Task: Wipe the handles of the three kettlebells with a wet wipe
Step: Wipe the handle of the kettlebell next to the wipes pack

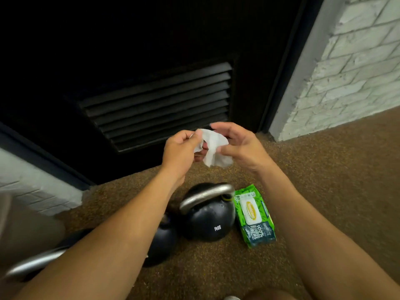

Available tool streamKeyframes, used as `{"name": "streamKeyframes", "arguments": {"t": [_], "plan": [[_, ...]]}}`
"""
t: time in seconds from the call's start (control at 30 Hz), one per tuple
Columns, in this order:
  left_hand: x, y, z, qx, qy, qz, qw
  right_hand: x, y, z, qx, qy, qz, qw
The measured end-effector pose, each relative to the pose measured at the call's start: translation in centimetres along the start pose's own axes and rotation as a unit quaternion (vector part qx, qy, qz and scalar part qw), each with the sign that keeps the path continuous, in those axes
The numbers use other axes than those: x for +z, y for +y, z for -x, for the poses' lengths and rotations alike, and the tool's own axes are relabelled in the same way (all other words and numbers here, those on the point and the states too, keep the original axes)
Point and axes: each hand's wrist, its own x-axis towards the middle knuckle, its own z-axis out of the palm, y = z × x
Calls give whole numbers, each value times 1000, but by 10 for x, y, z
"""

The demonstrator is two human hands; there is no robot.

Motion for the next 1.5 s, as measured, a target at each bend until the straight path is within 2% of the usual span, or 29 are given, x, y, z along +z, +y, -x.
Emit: {"name": "streamKeyframes", "arguments": {"t": [0.23, 0.33, 0.4, 0.5, 0.57, 0.67, 0.77, 0.83, 0.93, 1.03, 1.2, 1.33, 1.43, 1.5], "plan": [[-64, 50, 49, 8, 1, 11, 1000, 58, -77, 15, -12, 115, 89, 989], [-88, 72, 74, -25, -4, 93, 995, 90, -113, 24, 53, 103, -26, 993], [-103, 81, 92, -68, -45, 141, 987, 112, -130, 31, 110, 91, -86, 986], [-125, 81, 118, -93, -76, 155, 981, 145, -142, 41, 183, 105, -131, 969], [-140, 78, 129, -92, -39, 174, 980, 161, -146, 47, 215, 101, -157, 959], [-164, 83, 144, -77, 21, 201, 976, 179, -152, 59, 217, 39, -172, 960], [-188, 90, 162, -70, 15, 214, 974, 194, -151, 66, 156, 32, -58, 985], [-200, 96, 173, -64, 3, 169, 984, 204, -154, 71, 108, 50, 31, 992], [-211, 99, 185, -48, 16, 113, 992, 214, -159, 78, 68, 60, 38, 995], [-217, 101, 191, -40, 37, 117, 992, 224, -170, 85, 46, 60, 32, 997], [-226, 101, 202, -52, -42, 142, 988, 230, -179, 88, 77, 65, 52, 994], [-231, 99, 201, -6, 16, 86, 996, 231, -187, 93, 127, -5, 60, 990], [-234, 101, 199, 34, 57, 24, 998, 235, -190, 96, 100, -28, 184, 977], [-235, 105, 201, 56, 74, -38, 995, 241, -193, 98, 64, -23, 323, 944]]}}
